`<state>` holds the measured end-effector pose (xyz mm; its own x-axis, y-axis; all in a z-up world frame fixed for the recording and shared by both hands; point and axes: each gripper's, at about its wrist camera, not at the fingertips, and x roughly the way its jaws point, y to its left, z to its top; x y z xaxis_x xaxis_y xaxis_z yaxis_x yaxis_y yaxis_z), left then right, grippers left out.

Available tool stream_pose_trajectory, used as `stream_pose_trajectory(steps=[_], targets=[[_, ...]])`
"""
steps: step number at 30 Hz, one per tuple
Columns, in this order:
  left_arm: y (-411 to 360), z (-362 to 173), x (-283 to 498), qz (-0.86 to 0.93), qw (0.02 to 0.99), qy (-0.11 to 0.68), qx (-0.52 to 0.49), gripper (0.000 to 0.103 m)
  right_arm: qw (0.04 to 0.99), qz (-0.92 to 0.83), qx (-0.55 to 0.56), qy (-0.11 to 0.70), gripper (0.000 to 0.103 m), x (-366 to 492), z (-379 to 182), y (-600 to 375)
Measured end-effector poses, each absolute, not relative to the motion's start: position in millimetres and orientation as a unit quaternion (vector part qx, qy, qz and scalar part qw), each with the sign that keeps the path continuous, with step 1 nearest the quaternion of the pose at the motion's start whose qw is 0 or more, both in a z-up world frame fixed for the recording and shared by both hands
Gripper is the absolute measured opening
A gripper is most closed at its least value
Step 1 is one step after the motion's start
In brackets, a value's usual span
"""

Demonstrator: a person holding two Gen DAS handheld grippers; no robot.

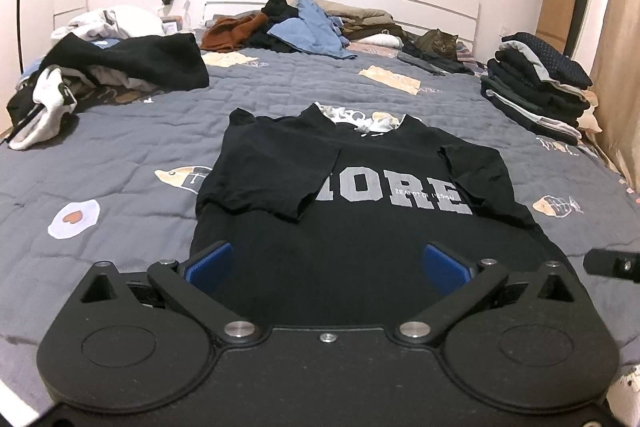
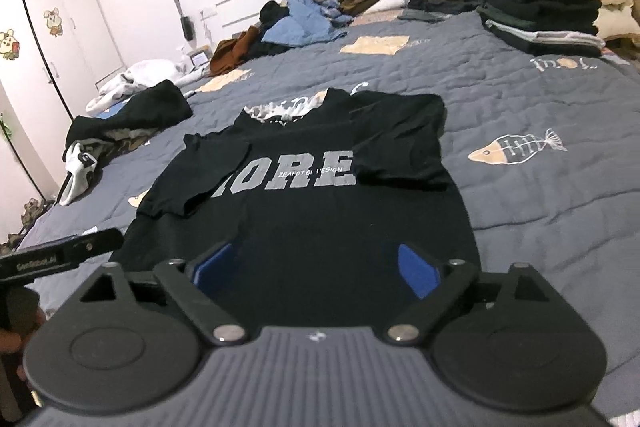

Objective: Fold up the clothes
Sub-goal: 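Move both grippers over the sweatshirt toward its hem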

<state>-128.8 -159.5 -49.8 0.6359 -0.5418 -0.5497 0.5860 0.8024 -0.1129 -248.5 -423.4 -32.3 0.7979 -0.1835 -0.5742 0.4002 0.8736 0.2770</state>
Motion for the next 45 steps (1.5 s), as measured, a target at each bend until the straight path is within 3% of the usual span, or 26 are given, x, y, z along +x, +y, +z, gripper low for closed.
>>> stream_pose_trajectory(steps=[8,45], targets=[[-146,-50,-154,-0.315,0.903,0.289,0.037,0.103,0.933,-0.165,0.179,0.266,0.099,-265,-32,-408],[-107,-67,-215,-0.313,0.898,0.305,0.058,0.103,0.927,-0.176,0.174,0.28,0.1,-332,-43,-365]])
